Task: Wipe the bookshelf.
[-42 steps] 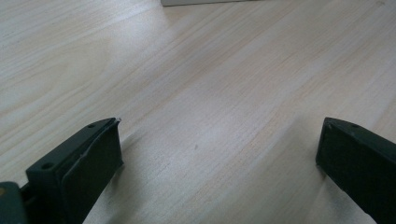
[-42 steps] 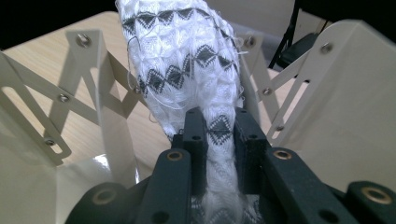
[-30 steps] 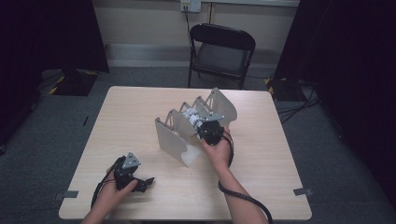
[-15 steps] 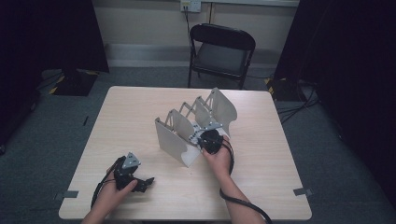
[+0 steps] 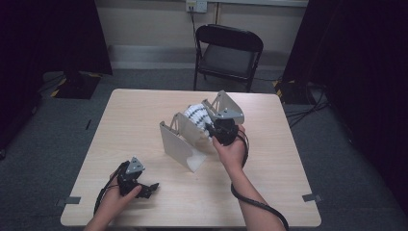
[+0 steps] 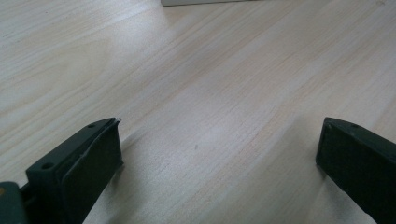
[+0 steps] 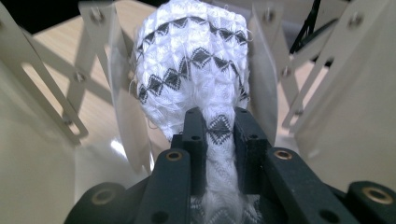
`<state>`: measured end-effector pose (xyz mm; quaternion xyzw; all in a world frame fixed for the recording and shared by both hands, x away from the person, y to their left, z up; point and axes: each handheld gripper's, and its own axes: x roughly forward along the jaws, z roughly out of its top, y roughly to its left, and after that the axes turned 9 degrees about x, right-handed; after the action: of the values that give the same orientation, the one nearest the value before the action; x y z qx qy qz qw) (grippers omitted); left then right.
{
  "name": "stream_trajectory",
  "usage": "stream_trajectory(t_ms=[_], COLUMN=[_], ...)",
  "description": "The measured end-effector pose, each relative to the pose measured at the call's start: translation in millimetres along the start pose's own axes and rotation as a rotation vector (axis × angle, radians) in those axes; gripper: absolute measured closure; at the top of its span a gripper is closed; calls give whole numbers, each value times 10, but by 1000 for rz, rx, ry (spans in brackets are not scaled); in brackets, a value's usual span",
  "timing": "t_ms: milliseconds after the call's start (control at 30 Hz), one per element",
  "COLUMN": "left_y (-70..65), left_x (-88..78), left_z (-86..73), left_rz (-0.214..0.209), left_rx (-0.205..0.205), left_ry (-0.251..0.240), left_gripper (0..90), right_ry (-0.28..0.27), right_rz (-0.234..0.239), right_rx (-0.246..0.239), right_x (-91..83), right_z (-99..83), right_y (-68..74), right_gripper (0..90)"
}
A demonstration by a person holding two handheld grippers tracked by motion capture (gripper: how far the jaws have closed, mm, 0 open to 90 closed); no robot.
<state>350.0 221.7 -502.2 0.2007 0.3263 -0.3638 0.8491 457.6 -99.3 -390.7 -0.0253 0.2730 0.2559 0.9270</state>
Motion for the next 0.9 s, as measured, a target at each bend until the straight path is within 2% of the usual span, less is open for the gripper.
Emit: stream_trajectory(t_ms=[100, 233, 900], left_y=[0, 0, 0], left_x=[0, 0, 0], left_z=[0, 0, 0], left_rz=[0, 0, 0], left_rx=[0, 0, 0], left_ry=[0, 0, 0], left_gripper=[0, 0, 0], right_ry=[-13, 9, 178], right_rz=[13, 20, 37], right_rx=[-16, -35, -57], right_x=[7, 86, 429], right_z=[60, 21, -672], right_y=[45, 97, 82], right_gripper=[774, 774, 775])
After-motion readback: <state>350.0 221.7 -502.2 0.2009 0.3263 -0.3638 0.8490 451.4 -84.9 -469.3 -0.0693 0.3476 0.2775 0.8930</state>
